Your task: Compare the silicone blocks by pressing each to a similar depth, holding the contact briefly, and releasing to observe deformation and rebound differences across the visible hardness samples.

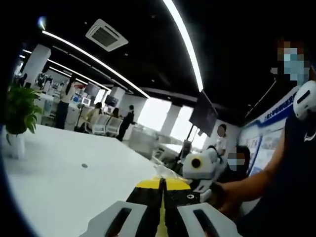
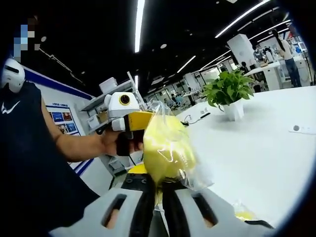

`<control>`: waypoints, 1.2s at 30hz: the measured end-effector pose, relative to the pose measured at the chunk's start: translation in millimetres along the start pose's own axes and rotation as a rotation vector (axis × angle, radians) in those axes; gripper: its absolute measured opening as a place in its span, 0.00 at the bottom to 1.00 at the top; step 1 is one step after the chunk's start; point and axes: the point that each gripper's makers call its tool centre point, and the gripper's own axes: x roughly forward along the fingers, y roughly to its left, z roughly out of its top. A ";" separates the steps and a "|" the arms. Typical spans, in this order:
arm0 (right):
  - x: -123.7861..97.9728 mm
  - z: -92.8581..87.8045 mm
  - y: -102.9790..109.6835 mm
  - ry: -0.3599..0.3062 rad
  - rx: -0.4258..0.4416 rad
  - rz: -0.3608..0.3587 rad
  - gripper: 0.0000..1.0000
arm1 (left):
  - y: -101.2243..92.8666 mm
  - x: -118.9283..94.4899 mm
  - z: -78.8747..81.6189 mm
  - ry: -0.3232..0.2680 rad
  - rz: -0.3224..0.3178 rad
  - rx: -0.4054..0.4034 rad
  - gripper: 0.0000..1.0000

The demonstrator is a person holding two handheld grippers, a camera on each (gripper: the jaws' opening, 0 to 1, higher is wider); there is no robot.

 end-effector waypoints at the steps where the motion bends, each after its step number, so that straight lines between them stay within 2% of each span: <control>1: -0.2 -0.5 -0.1 0.001 -0.001 -0.001 0.00 | -0.3 -0.2 -0.2 0.002 0.001 0.008 0.00; 5: 0.3 -2.6 -0.7 0.010 -0.007 -0.003 0.00 | 1.0 -1.3 -2.4 0.016 0.011 -0.017 0.00; 7: 0.6 -3.5 -0.2 0.015 -0.009 0.000 0.00 | 1.4 -3.4 -2.5 0.025 0.001 -0.061 0.00; 12: 1.3 -3.3 0.9 0.019 0.004 0.005 0.00 | 0.7 -2.5 -2.9 0.018 0.022 -0.026 0.00; 15: 2.3 -4.4 0.4 0.027 -0.001 0.001 0.00 | 2.8 -3.0 -3.9 0.018 0.038 0.021 0.00; 31: 3.8 -2.4 2.3 0.056 -0.023 0.015 0.00 | 2.0 -7.8 -1.2 0.015 0.037 -0.035 0.00; 36: 0.9 -1.7 4.0 0.076 -0.052 0.009 0.00 | -1.1 -6.7 -1.3 -0.001 0.043 -0.008 0.00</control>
